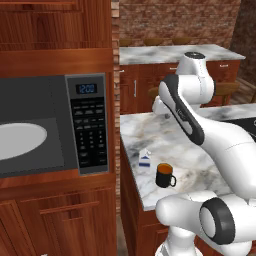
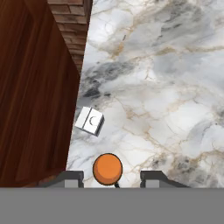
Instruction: Place the microwavable item in the microwave. Then, close the microwave door and press the start button.
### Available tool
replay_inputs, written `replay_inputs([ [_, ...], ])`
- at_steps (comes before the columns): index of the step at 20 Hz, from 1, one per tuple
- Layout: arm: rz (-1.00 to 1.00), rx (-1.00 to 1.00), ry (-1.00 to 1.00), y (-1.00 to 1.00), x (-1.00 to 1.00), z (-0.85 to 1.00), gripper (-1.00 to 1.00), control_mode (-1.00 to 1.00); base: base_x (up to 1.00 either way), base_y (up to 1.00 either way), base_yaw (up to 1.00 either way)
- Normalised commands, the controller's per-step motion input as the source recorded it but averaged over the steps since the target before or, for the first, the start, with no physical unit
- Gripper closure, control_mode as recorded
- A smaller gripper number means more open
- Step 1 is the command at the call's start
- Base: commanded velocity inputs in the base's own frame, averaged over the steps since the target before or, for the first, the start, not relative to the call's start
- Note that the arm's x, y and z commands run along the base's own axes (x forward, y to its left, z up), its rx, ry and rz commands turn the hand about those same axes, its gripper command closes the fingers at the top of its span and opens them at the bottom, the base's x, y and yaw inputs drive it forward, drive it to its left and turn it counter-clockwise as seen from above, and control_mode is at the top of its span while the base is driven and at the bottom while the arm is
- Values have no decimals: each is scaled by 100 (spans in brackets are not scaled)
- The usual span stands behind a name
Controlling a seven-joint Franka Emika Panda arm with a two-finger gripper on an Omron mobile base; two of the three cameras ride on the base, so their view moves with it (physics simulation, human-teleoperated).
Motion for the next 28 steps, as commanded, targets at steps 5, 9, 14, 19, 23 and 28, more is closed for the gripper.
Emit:
replay_inputs([
  [5, 0, 0, 0, 0, -3, -2, -100, -100, 0, 0, 0],
  [9, 0, 5, -1, 0, -5, -54, -100, -100, 0, 0, 0],
  [14, 0, 9, -18, -48, -58, -95, -100, -100, 0, 0, 0],
  [19, 0, 14, -4, -67, -58, -79, -100, -100, 0, 0, 0],
  [23, 0, 3, 23, -16, -13, -68, -100, -100, 0, 0, 0],
  [28, 0, 0, 31, 5, 0, -46, -100, -100, 0, 0, 0],
])
